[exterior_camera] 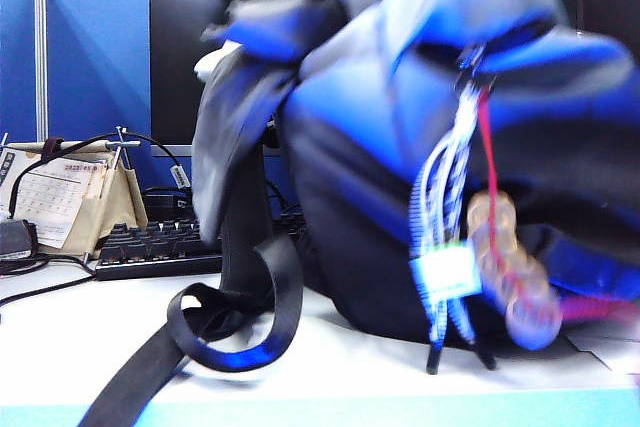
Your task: Put the gray clothes into the backpack.
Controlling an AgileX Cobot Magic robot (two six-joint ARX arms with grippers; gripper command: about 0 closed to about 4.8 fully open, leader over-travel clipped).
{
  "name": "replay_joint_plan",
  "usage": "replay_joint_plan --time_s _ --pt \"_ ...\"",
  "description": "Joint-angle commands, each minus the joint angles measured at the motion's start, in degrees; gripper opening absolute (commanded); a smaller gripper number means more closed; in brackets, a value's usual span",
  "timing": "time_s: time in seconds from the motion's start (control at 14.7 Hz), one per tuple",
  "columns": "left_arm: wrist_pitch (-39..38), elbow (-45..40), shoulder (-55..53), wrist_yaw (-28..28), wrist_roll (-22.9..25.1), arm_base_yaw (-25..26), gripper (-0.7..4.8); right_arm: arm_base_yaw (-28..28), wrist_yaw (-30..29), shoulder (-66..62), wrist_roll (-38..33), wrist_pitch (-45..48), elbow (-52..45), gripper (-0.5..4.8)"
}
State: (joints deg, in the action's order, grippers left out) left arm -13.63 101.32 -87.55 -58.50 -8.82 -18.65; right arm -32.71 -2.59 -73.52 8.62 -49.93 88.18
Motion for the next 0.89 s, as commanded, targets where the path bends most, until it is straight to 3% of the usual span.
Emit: replay_joint_plan --time_s 0.07,0.54,0.61,0.68,0.75,0.82,0.89 --pt "-1.4 0.2 0.5 0.8 0.0 0.8 3.11 0.1 0.2 0.2 -1.6 4.1 0.3 4.73" --pt "-2.4 0.2 4.5 0.7 0.9 2.7 3.11 0.1 0.1 5.5 -4.2 9.9 0.3 4.69" --pt "-2.9 0.2 6.3 0.4 0.9 4.8 3.1 0.1 0.1 7.8 -4.2 9.9 0.4 4.07" --pt "-4.9 0.2 8.3 0.2 0.9 7.3 3.09 0.1 0.0 10.3 -4.2 9.3 0.4 2.59" --pt "-9.4 0.2 10.8 0.1 1.1 9.8 2.63 0.1 -0.4 13.6 -4.2 7.6 0.4 0.89" --pt "-16.2 0.2 13.5 -0.8 5.4 12.3 0.03 0.1 -1.0 16.8 -4.2 6.1 0.4 -0.06" --pt "-24.0 0.1 16.9 0.1 11.2 15.8 -0.08 0.1 -1.0 20.3 -4.4 4.5 0.3 -0.07"
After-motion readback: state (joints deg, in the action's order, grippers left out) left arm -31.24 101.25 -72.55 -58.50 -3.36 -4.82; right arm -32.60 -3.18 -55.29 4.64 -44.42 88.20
